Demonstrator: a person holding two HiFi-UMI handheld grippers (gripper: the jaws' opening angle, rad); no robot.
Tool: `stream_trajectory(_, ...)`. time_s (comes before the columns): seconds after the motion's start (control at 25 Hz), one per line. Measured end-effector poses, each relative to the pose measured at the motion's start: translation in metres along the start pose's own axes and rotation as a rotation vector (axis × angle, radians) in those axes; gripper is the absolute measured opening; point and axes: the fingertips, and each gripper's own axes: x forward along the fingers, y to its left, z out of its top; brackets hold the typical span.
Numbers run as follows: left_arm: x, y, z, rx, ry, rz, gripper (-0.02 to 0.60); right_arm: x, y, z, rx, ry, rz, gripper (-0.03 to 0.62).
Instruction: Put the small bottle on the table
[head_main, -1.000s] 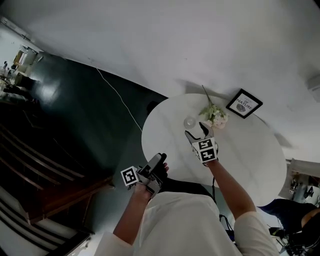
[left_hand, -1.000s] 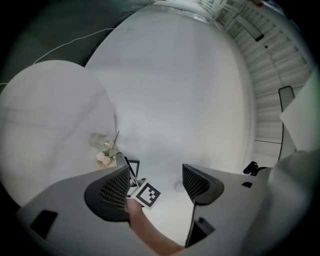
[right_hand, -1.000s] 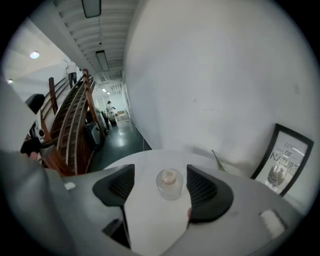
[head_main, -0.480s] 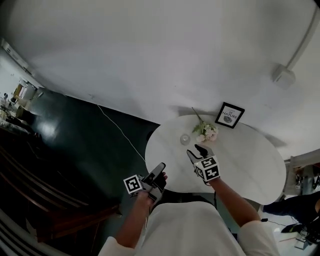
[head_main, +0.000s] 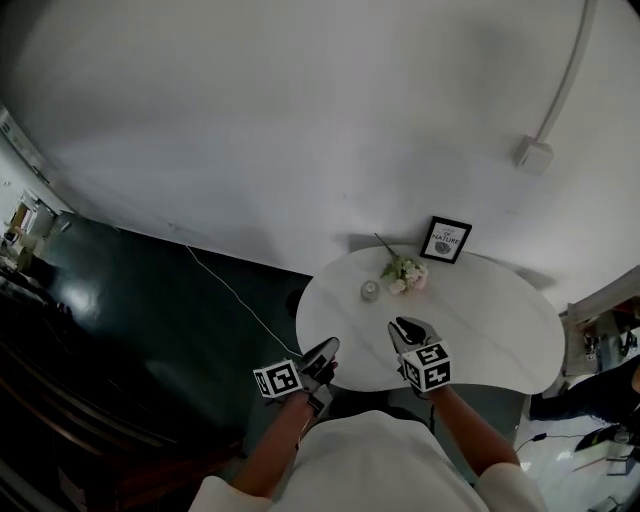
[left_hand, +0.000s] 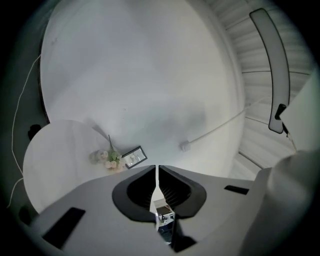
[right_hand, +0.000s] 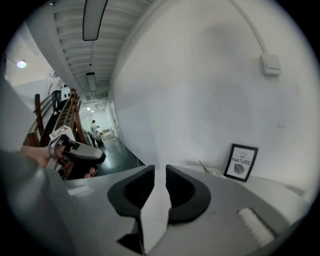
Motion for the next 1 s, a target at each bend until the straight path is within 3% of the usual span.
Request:
stream_trajectory(0.2, -0.019, -0.008, 0.004, 0.143, 0.028, 0.037, 0.005, -0.036, 0.017, 0.002, 0.075, -0.055, -0.075, 0.041)
stream_trajectory(0.48, -0.039, -0.03, 0.001, 0.334, 0.056, 0.046, 0.005, -0.077, 0.035, 0.0, 0.015, -0.108, -0.165, 0.014)
stream_trajectory(0.68, -0.046, -0.042, -0.002, 0.419, 0.077, 0.047, 0.005, -0.098, 0.041, 0.003, 0.006, -0.139, -0.178, 0.014)
stream_trajectory(1.0, -0.049, -0.061, 0.002, 0.546, 0.035, 0.085, 0.005, -0.116, 0.029, 0.019, -0.027, -0.19, -0.158, 0.011)
